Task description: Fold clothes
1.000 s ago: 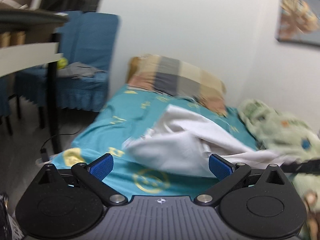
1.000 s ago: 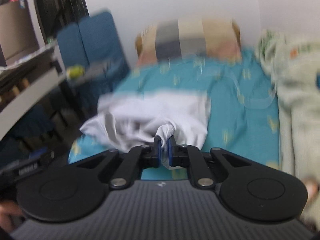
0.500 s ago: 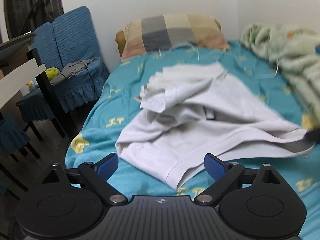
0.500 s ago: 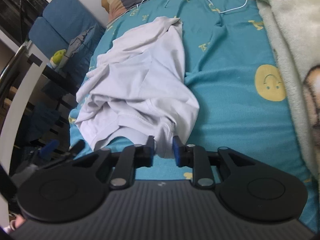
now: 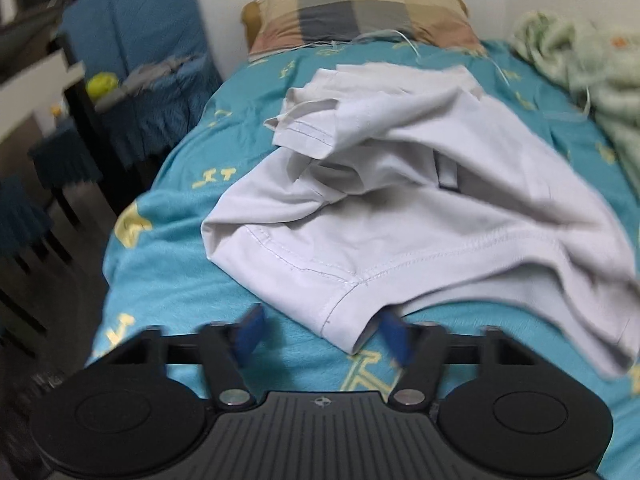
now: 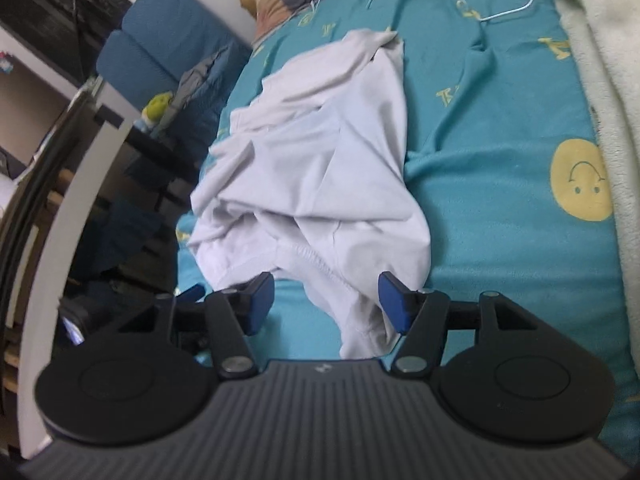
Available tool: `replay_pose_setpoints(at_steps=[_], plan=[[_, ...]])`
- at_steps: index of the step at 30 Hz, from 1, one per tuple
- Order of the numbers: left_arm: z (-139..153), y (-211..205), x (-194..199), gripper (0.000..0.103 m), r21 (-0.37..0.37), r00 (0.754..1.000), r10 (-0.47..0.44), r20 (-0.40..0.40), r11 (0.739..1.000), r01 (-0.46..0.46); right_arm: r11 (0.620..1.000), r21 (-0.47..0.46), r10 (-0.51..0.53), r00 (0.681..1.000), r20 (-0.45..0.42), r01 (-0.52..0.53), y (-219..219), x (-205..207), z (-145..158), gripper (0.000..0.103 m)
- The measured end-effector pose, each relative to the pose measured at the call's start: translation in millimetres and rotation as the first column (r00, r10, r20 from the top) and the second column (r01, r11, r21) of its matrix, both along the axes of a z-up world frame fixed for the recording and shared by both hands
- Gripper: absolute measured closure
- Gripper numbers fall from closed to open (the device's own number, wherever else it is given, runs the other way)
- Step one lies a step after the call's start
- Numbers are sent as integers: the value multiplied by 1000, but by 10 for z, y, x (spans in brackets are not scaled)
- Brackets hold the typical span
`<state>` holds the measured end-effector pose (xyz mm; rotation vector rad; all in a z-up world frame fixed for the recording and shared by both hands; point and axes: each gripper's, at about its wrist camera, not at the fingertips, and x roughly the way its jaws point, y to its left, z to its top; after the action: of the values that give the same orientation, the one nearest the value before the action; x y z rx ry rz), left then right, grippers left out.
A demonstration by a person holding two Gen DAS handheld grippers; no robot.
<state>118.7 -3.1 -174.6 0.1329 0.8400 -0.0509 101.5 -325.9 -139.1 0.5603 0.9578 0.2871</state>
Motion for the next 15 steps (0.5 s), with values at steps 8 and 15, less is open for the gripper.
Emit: replay_pose_setpoints(at_steps=[8,15], plan=[[433,219,-215,98,-161,987,121,106,982,-103,999,-46,1,1000,-27,-2,62,52,-161,42],[1012,341,-704,103,-314,951,147,272,948,-57,990,-89,110,993,39,-107,327,-8,-157,42]])
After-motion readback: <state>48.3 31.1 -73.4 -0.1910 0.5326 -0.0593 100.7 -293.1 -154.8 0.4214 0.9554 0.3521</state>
